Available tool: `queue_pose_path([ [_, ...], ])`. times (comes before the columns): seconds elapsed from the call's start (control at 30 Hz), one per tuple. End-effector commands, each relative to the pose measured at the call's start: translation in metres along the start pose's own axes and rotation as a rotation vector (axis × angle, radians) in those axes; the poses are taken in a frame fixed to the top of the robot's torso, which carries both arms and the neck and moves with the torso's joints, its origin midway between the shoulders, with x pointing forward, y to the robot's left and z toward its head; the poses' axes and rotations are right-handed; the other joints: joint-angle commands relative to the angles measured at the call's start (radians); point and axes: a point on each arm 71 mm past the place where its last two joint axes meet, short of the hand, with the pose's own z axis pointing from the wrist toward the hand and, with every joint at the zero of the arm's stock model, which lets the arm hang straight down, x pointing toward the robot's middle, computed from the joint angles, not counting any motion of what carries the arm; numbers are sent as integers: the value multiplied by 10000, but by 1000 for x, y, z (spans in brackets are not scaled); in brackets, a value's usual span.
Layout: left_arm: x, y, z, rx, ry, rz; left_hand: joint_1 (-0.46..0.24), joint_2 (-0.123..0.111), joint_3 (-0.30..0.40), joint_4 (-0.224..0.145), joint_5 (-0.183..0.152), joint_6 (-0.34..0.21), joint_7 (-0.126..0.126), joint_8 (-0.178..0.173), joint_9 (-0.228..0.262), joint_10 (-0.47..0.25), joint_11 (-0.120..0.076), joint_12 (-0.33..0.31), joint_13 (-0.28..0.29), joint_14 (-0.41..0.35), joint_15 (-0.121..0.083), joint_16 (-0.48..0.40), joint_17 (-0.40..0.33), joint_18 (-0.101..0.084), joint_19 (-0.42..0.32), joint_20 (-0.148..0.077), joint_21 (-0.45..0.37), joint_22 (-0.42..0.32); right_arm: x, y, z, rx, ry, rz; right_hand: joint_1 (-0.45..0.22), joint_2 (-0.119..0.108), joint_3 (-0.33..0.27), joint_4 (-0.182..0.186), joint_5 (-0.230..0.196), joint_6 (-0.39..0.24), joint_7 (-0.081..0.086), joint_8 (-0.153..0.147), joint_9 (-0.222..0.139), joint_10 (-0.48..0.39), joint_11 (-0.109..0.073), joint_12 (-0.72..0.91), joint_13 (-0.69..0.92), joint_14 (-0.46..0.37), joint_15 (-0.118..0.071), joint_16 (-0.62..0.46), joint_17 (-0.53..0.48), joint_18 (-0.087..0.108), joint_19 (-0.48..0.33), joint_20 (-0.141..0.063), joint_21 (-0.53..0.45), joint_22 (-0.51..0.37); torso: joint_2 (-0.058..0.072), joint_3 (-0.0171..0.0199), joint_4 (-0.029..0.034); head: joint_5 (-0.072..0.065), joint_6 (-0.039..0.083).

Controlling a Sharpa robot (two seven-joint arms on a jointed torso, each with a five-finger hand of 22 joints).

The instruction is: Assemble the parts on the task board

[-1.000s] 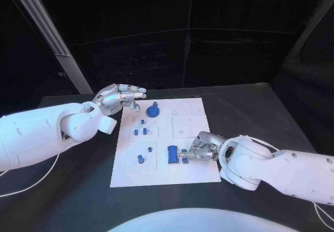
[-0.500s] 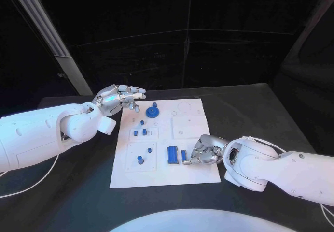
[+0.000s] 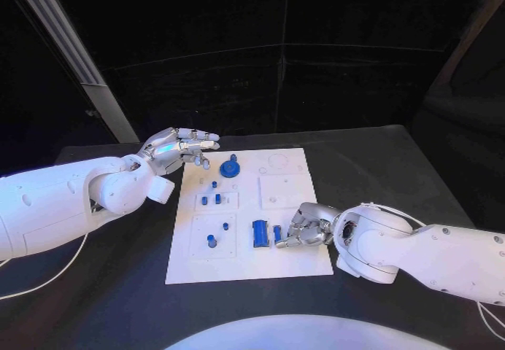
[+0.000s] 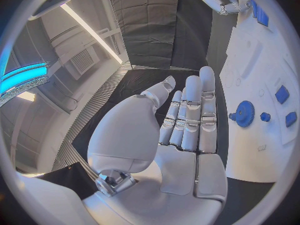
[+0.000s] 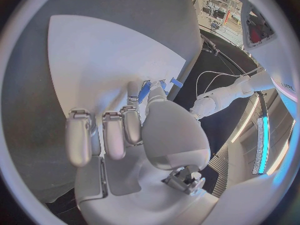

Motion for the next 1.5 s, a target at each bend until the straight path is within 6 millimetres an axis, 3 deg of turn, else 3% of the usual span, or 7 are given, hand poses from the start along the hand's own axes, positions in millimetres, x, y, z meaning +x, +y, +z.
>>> queue_pose_path([
  [0.03,1,-1,0,48,133,-36,1,76,-5,-7,40,-72,26,54,0,-88,-7,45,-2,-76,-1,39,-10,136,2,70,-30,-16,0,-1,2,174,32,-126,-66,251,-64,22,190,-15,-44,55,27,131,-16,33,503,756,-67,-32,967,-105,576,-66,-16,2018,3,1,6,-12,-7],
  [0.23,1,-1,1,39,136,-37,1,76,-5,-7,40,-72,26,54,0,-88,-7,45,-2,-76,-1,39,-10,136,2,70,-30,-16,2,-1,4,327,224,-302,345,324,59,-260,420,-37,-98,64,67,124,-65,12,495,755,-103,-37,960,-103,572,-86,-22,2014,2,6,12,-4,-22],
  [0.6,1,-1,1,12,146,-40,13,83,4,-16,44,-83,26,63,-1,-98,-7,48,-3,-82,-1,44,-17,138,-2,70,-30,-18,4,0,5,444,433,-544,992,231,284,-917,-297,-69,-109,60,134,108,-78,-20,488,751,-125,-47,953,-99,559,-123,-42,2001,-4,5,-6,-5,-31],
  [1.0,1,-1,0,28,160,-52,23,81,8,-27,44,-90,26,70,-1,-104,-7,52,-3,-87,-2,47,-22,138,-4,70,-30,-19,-5,-4,-8,-1005,145,817,-33,-268,-461,-511,-421,-521,138,-196,98,-148,130,-624,148,638,38,-341,465,48,185,-3,-512,1538,-43,-4,-13,-6,48],
  [1.1,1,-1,0,93,146,-48,-4,63,-11,-19,37,-91,28,82,0,-104,-3,61,-2,-94,3,50,-29,135,-10,74,-32,-21,-18,-8,-12,-1988,116,2133,158,-109,-531,-522,-1103,-1059,353,-464,14,-1178,337,-2874,-1197,137,216,-1619,-1344,442,-868,164,-1934,197,-79,-33,-23,-39,128],
  [1.3,1,-2,1,234,105,-31,-56,55,-40,6,33,-90,21,107,3,-95,-6,82,2,-103,11,56,-41,133,-19,82,-39,-28,-58,-17,-9,-3385,-858,5006,1277,269,-480,-1074,-656,-1514,649,-762,-115,-3477,613,-7518,-4397,-1543,461,-6745,-6833,1523,-3959,409,-7286,-4501,-197,-112,-76,-79,309],
  [1.5,0,-3,4,428,-121,-214,-123,68,-70,49,30,-68,-4,152,10,-64,-22,117,8,-115,11,65,-58,134,-31,90,-52,-41,-99,-36,3,-3920,-2337,7333,1864,588,-790,-1388,-686,-1772,1095,-1230,-424,-4174,1127,-10106,-7158,-2261,989,-9774,-8150,1507,-4379,866,-9686,-6323,-370,-215,-97,-105,561],
])
